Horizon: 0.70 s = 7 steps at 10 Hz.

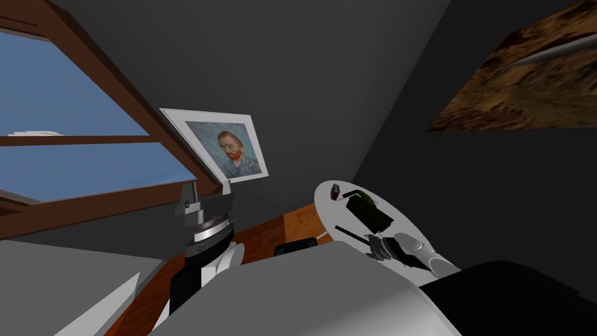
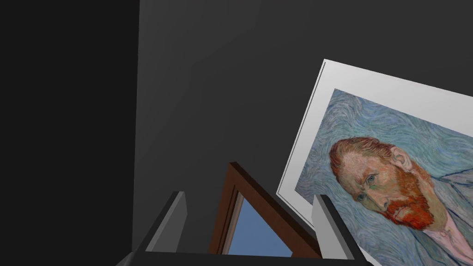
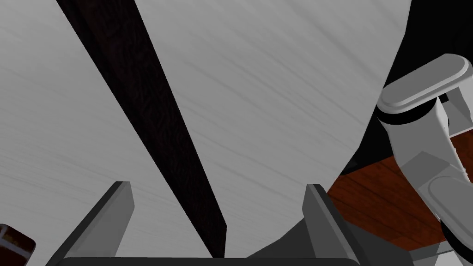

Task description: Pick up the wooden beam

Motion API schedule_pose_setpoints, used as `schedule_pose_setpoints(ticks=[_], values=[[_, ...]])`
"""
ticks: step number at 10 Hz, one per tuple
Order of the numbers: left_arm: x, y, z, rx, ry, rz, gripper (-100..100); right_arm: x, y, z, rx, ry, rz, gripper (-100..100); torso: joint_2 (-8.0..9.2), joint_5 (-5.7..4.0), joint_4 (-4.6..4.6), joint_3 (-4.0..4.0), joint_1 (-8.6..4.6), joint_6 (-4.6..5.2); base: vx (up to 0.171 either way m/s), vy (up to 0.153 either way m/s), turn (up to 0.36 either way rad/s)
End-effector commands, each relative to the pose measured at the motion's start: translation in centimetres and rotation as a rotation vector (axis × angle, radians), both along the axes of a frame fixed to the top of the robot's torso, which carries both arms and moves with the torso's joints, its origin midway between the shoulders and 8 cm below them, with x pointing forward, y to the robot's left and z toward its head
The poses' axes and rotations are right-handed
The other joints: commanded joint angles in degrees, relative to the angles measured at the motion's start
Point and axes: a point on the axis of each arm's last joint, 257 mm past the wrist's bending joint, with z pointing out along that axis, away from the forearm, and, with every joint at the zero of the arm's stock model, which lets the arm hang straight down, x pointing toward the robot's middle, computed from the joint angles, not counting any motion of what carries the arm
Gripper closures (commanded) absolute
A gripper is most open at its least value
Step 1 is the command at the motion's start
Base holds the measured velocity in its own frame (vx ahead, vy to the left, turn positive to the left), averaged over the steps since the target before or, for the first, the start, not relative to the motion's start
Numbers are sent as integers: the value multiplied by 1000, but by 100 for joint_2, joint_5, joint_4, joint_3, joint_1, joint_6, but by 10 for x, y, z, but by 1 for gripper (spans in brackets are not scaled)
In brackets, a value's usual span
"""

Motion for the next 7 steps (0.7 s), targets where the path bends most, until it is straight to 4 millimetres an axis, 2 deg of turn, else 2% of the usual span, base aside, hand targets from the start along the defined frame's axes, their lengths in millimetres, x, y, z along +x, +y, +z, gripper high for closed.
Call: schedule_pose_setpoints(ticks=[1, 3, 4, 5, 7], values=[[0, 0, 0, 0, 0, 0, 0, -21, -20, 0, -46, 50, 3, -100, 0, 0, 0, 0, 0, 0, 7, -15, 209], [0, 0, 0, 0, 0, 0, 0, -59, -49, 0, -115, 134, 14, -100, -4, 1, 0, -2, -3, -7, 34, -40, 297], [0, 0, 0, 0, 0, 0, 0, -53, -46, 0, -111, 124, 24, -100, -11, -1, -1, -6, -8, -6, 32, -41, 51], [0, 0, 0, 0, 0, 0, 0, -59, -49, 0, -115, 134, 14, -100, -9, -2, -2, -5, -6, 0, 10, -13, -39], [0, 0, 0, 0, 0, 0, 0, -90, -68, 1, -163, 201, 22, -100, -1, 1, 1, 0, 7, -5, 13, -11, 175]])
